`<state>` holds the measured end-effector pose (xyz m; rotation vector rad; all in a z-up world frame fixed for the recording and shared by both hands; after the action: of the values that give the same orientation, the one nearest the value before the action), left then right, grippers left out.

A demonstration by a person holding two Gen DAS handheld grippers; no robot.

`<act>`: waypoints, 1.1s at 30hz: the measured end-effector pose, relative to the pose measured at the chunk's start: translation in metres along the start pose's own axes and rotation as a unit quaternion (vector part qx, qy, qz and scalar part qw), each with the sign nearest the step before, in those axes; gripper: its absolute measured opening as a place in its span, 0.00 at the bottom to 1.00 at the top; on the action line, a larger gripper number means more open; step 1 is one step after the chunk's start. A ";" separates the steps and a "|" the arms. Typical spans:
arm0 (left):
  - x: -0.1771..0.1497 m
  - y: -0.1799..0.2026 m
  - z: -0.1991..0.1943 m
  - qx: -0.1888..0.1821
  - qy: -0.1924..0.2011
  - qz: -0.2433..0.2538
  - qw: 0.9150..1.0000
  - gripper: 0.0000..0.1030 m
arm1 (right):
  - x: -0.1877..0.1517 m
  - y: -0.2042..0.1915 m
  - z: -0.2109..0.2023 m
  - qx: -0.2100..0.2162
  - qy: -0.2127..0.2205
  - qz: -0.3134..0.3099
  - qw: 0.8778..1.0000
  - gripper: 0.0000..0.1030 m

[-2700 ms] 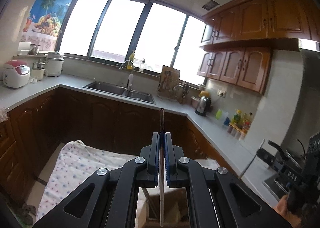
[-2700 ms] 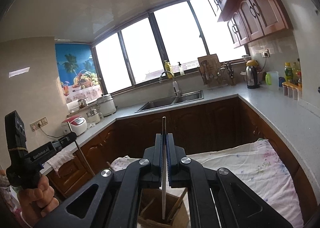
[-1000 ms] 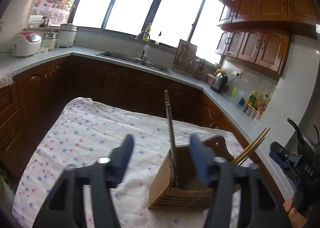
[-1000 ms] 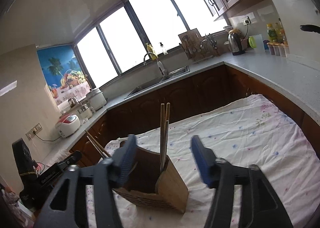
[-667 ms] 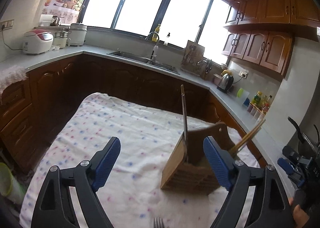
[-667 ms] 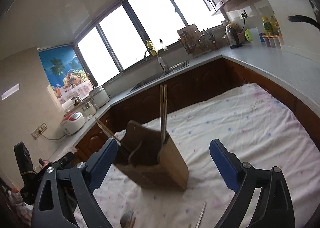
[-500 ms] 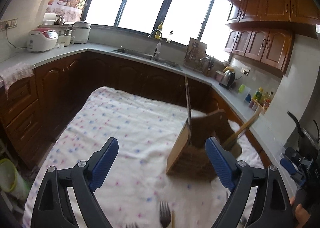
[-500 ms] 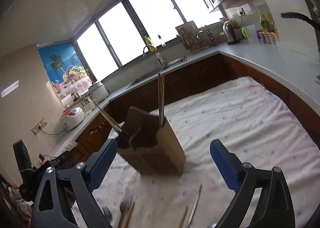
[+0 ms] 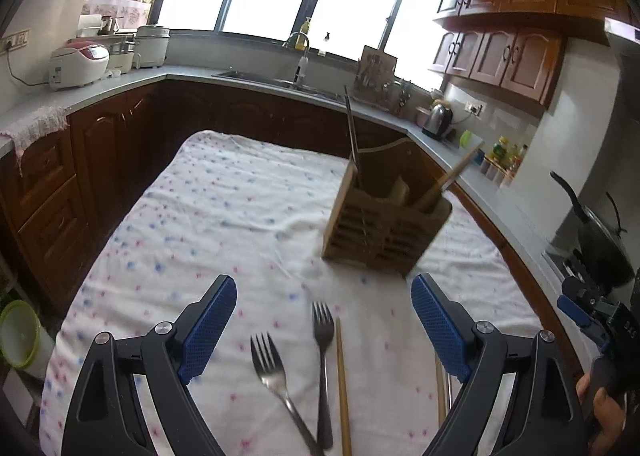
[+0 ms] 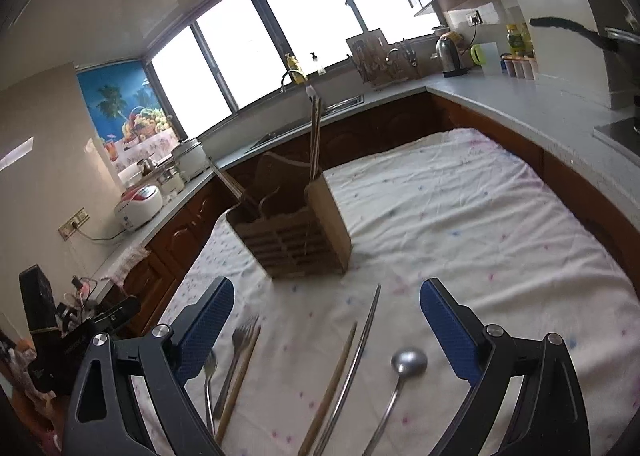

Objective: Organize utensils
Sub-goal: 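Withdraw the left tool toward a wooden chopstick on the cloth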

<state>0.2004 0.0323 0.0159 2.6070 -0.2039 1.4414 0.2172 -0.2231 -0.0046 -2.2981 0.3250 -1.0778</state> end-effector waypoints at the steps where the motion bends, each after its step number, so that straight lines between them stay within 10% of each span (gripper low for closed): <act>1: -0.004 0.002 -0.005 -0.003 -0.002 0.001 1.000 0.87 | -0.004 0.002 -0.002 -0.002 -0.001 -0.001 1.000 0.93; 21: -0.035 0.039 -0.013 -0.021 -0.059 0.032 0.998 0.66 | -0.042 0.008 0.001 -0.020 -0.033 -0.025 0.999 0.79; 33: -0.035 0.054 0.018 -0.057 -0.107 0.048 0.991 0.28 | -0.054 0.008 0.030 -0.031 -0.085 -0.021 0.996 0.26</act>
<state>0.1864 -0.0224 -0.0196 2.6862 -0.4286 1.1374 0.2057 -0.1942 -0.0580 -2.4424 0.2459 -0.8960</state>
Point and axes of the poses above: each gripper's, at about its wrist camera, not at the fingertips, and z roughly the way its jaws point, y to its right, x to its top, the point moved 5 cm from there along z, roughly the way its jaws point, and after that the axes turned 15 degrees about z, right-handed, at the moved point
